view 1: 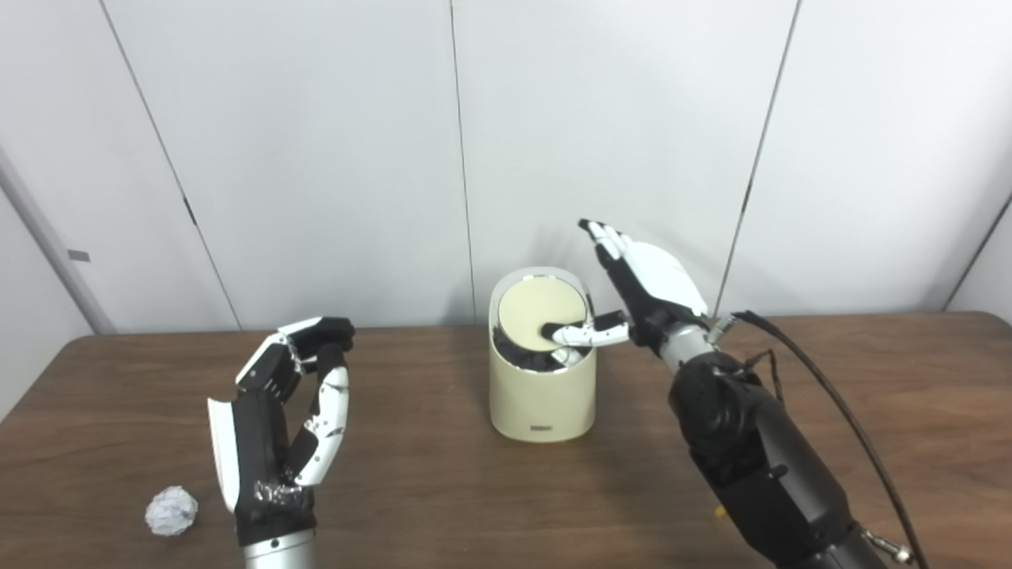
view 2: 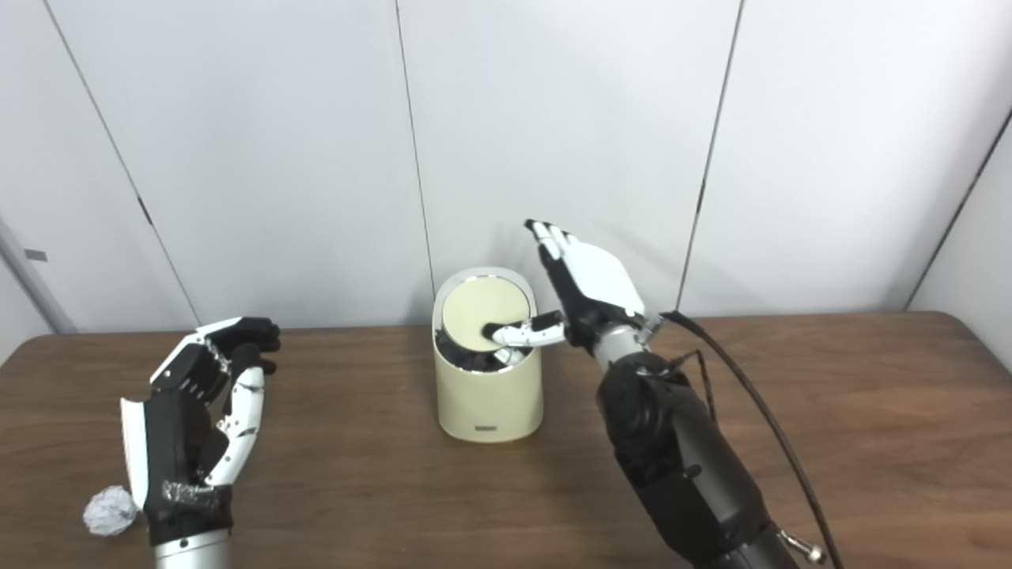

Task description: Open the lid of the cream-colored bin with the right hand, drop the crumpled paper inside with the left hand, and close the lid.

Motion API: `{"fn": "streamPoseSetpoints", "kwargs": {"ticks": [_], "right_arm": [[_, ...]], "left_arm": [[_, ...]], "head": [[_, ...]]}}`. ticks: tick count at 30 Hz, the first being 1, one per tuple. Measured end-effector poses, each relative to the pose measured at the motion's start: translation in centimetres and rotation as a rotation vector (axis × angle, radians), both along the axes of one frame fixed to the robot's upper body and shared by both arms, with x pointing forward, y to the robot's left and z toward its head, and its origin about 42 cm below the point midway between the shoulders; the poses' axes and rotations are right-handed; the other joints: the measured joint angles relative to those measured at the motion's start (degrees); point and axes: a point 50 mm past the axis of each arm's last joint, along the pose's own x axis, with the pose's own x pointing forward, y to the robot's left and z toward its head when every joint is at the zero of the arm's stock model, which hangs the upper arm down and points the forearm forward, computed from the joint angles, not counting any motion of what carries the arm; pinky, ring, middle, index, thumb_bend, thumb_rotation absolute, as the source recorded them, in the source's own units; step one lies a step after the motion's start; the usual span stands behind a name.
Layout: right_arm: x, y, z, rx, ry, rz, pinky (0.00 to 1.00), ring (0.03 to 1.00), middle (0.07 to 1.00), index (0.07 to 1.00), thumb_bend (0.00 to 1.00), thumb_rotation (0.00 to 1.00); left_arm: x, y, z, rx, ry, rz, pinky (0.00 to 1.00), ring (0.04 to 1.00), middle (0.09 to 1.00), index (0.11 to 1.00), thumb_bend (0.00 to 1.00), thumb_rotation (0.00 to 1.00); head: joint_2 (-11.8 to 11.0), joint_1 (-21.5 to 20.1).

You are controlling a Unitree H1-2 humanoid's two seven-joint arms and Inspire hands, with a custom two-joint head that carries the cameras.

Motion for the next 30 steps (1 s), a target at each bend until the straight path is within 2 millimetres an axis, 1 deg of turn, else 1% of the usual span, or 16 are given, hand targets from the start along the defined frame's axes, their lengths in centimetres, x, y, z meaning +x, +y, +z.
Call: {"fn": "streamPoseSetpoints", "kwargs": {"ticks": [1,3,4,6,10,14,16,19,20,22,23,25,27,28,30], "right_arm": [[0.0,0.0,0.1,0.0,-0.005,0.003,0.94,1.0,1.0,0.973,0.96,0.3],[0.0,0.2,0.1,-0.001,-0.015,0.012,0.95,1.0,1.0,0.969,0.96,0.27],[0.0,0.2,0.1,0.002,-0.022,0.013,0.94,1.0,1.0,0.963,0.95,0.24],[0.0,0.4,0.2,0.01,-0.035,0.012,0.92,1.0,1.0,0.959,0.93,0.24],[-0.1,0.4,0.2,0.015,-0.04,0.006,0.89,0.999,1.0,0.958,0.9,0.3],[-0.1,0.2,0.0,0.02,-0.034,-0.003,0.9,1.0,1.0,0.969,0.88,0.36],[-0.1,-0.1,0.0,0.035,-0.03,-0.012,0.91,1.0,1.0,0.972,0.87,0.46],[-0.4,-0.5,-0.3,0.079,-0.017,-0.019,0.94,1.0,1.0,0.986,0.84,0.73],[-0.6,-0.7,-0.3,0.117,-0.012,-0.014,0.94,1.0,1.0,0.993,0.83,0.79],[-0.9,-1.1,-0.3,0.213,0.006,-0.002,0.93,0.999,1.0,0.999,0.79,0.86],[-1.2,-1.5,-0.1,0.293,0.02,0.019,0.88,0.974,0.997,0.995,0.75,0.91],[-1.8,-2.1,0.3,0.427,0.024,0.053,0.84,0.948,0.981,0.985,0.72,0.97],[-2.5,-2.6,0.3,0.543,0.025,0.09,0.87,0.96,0.978,0.976,0.7,0.99],[-2.7,-2.8,0.2,0.597,0.026,0.112,0.92,0.981,0.987,0.977,0.69,1.0],[-3.5,-3.4,-0.3,0.71,0.017,0.155,0.92,0.974,0.977,0.969,0.66,1.0]], "left_arm": [[0.0,0.0,0.0,0.0,-0.001,0.0,0.52,0.608,0.626,0.603,0.24,0.41],[0.0,0.0,0.0,-0.001,0.0,0.001,0.52,0.607,0.625,0.602,0.24,0.41],[0.0,0.0,0.0,-0.002,0.001,0.001,0.52,0.607,0.624,0.602,0.25,0.41],[0.0,0.0,0.0,-0.004,0.001,0.001,0.52,0.606,0.623,0.6,0.25,0.41],[0.0,0.1,0.0,-0.004,0.001,0.003,0.52,0.605,0.624,0.6,0.25,0.41],[0.0,0.2,0.0,-0.007,0.0,0.005,0.52,0.604,0.623,0.6,0.24,0.41],[0.0,0.2,0.0,-0.007,0.0,0.005,0.52,0.604,0.623,0.6,0.24,0.41],[0.0,0.2,0.0,-0.007,0.0,0.005,0.52,0.607,0.625,0.601,0.25,0.41],[0.0,0.2,0.0,-0.007,0.0,0.005,0.52,0.606,0.624,0.601,0.25,0.41],[0.0,0.2,0.0,-0.006,0.0,0.005,0.52,0.603,0.622,0.599,0.25,0.41],[0.0,0.1,0.0,-0.007,0.0,0.004,0.52,0.603,0.621,0.599,0.25,0.41],[0.0,0.2,0.0,-0.006,0.0,0.005,0.52,0.603,0.621,0.598,0.25,0.4],[0.0,0.2,0.0,-0.007,0.0,0.004,0.52,0.603,0.62,0.597,0.25,0.4],[0.0,0.2,0.0,-0.008,0.0,0.003,0.52,0.602,0.619,0.597,0.25,0.4],[0.0,0.2,0.0,-0.01,-0.001,0.002,0.51,0.601,0.618,0.595,0.24,0.4]], "head": [[0.1,0.1],[0.1,0.1],[0.1,0.1],[-0.1,0.0],[-0.2,-0.3],[-0.3,-0.3],[-0.3,-0.4],[-0.4,-0.4],[-0.4,-0.4],[-0.5,-0.4],[-0.5,-0.4],[-0.5,-0.4],[-0.6,-0.3],[-0.4,-0.3],[-0.4,-0.4]]}}
